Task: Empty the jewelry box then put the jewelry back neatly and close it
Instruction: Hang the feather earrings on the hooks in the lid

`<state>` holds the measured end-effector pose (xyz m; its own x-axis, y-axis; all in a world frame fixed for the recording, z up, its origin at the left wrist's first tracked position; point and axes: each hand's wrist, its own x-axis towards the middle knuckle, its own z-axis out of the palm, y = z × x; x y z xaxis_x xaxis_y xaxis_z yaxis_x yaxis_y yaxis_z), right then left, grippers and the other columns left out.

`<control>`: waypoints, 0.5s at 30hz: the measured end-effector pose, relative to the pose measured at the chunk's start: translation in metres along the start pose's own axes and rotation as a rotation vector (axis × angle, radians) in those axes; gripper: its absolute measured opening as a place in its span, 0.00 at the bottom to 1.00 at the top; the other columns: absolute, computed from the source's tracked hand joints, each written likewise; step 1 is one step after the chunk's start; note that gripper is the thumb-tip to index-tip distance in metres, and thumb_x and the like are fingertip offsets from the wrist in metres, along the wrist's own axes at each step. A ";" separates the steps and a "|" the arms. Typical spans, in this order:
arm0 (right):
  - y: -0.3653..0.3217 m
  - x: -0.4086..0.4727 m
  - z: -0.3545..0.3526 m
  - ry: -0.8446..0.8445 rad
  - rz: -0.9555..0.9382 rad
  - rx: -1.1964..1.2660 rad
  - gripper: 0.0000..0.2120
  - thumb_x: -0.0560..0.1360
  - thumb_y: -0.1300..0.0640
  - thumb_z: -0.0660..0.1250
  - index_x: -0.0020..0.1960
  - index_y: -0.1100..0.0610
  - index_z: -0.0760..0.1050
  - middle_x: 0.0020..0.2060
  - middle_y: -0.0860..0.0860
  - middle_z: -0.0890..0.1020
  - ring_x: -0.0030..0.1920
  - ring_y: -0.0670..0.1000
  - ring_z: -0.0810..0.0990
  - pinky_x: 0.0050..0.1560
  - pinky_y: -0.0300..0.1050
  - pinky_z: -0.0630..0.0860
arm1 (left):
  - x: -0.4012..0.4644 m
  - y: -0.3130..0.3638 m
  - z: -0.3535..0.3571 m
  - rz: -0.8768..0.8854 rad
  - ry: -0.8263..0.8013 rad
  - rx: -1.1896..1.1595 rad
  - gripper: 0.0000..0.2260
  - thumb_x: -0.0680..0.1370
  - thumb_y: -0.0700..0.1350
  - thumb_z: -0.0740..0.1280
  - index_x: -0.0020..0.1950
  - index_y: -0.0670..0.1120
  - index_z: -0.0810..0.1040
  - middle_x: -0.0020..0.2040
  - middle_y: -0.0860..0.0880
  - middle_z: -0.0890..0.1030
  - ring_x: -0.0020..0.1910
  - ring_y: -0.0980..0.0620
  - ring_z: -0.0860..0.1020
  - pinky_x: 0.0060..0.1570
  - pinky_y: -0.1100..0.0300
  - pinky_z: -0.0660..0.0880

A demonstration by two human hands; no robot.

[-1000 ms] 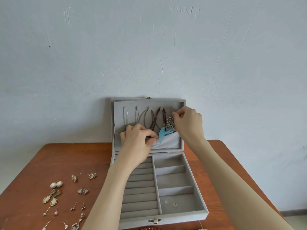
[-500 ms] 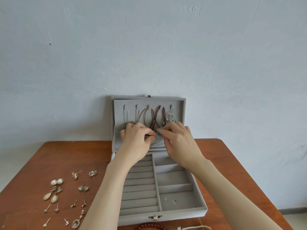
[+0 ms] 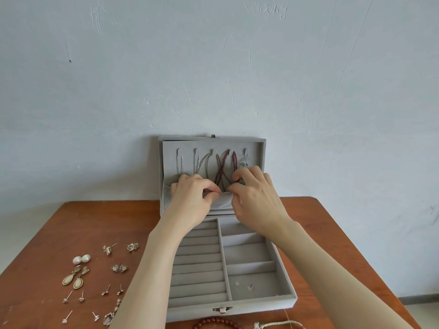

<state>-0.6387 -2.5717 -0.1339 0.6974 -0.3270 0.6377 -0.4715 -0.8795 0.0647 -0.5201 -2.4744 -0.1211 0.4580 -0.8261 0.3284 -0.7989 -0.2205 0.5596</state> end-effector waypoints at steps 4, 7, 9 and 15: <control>0.001 -0.004 0.002 -0.022 -0.018 0.000 0.15 0.69 0.58 0.54 0.37 0.55 0.80 0.32 0.48 0.79 0.37 0.54 0.78 0.35 0.43 0.69 | 0.001 -0.002 0.001 0.011 0.031 0.000 0.08 0.78 0.44 0.63 0.51 0.51 0.81 0.50 0.51 0.78 0.56 0.49 0.68 0.58 0.55 0.61; 0.000 -0.008 -0.001 -0.010 0.009 0.055 0.14 0.70 0.59 0.55 0.42 0.55 0.80 0.34 0.48 0.81 0.38 0.54 0.78 0.38 0.44 0.70 | 0.001 -0.002 0.000 0.025 0.051 0.010 0.08 0.78 0.43 0.63 0.51 0.49 0.81 0.50 0.49 0.78 0.55 0.47 0.70 0.58 0.51 0.65; -0.002 -0.010 -0.005 -0.003 0.023 0.086 0.14 0.70 0.59 0.56 0.45 0.55 0.80 0.38 0.49 0.81 0.40 0.54 0.79 0.41 0.46 0.72 | 0.000 -0.001 -0.003 0.055 0.072 0.000 0.08 0.78 0.42 0.63 0.51 0.48 0.81 0.50 0.49 0.79 0.54 0.48 0.72 0.57 0.50 0.68; -0.017 -0.019 -0.022 -0.051 0.066 0.152 0.15 0.71 0.57 0.56 0.51 0.57 0.79 0.43 0.52 0.81 0.44 0.57 0.80 0.43 0.49 0.75 | -0.021 0.003 -0.025 0.195 0.062 0.046 0.10 0.78 0.45 0.62 0.57 0.47 0.77 0.53 0.50 0.78 0.55 0.52 0.74 0.56 0.55 0.71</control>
<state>-0.6553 -2.5429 -0.1303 0.6964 -0.3993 0.5963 -0.4326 -0.8965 -0.0951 -0.5218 -2.4447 -0.1072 0.3152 -0.8221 0.4742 -0.8909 -0.0841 0.4464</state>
